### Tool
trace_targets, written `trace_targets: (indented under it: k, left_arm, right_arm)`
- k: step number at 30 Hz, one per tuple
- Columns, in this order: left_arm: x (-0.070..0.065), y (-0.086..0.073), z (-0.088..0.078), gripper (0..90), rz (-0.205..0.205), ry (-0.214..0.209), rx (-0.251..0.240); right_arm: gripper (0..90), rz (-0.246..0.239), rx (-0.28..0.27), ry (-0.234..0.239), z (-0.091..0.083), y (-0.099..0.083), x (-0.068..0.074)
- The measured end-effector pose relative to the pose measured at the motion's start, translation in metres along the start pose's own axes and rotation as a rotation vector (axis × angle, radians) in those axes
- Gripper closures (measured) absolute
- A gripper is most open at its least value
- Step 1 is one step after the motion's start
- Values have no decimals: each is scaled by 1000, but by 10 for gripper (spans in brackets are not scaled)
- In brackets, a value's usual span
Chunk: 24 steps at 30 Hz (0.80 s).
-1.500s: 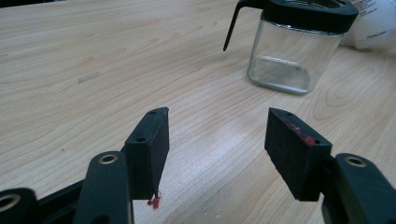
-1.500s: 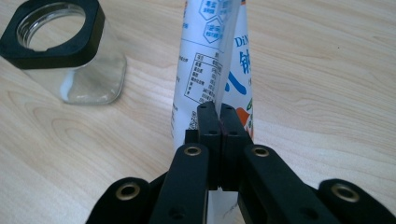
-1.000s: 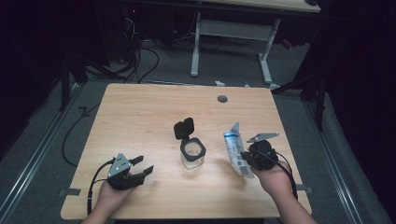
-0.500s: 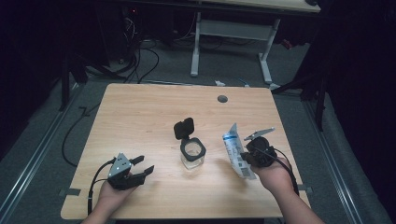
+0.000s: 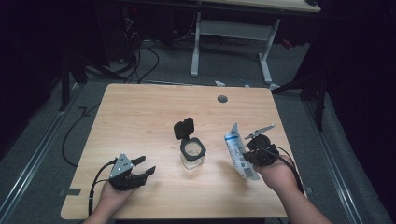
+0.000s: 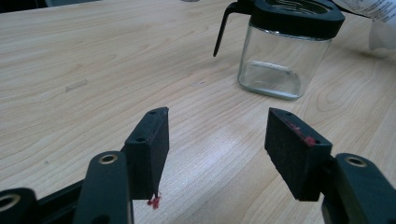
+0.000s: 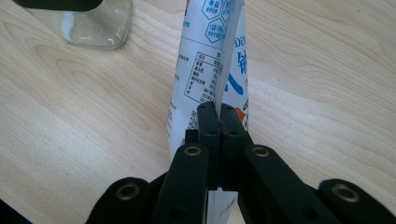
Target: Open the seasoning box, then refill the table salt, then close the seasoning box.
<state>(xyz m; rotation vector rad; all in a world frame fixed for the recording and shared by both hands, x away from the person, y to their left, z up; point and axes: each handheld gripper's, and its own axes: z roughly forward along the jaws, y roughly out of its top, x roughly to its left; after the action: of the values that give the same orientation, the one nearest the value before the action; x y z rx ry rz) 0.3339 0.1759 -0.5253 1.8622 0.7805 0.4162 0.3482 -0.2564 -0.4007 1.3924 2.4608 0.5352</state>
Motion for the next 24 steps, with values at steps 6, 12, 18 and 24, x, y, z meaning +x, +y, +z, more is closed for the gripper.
trace_targets:
  k: [6,12,18,24]
  left_arm:
    - [0,0,1,403,-10,-3,4]
    - [-3,1,1,402,-6,-12,4]
    - [-5,2,2,402,-4,-17,6]
    - [-9,2,0,401,-6,-19,-3]
  right_arm:
    - [900,3,12,-3,-4,1,-2]
    - [900,-1,32,7,-3,1,-1]
    - [900,-20,57,6,-2,2,0]
    - [900,-21,65,15,-2,3,1]
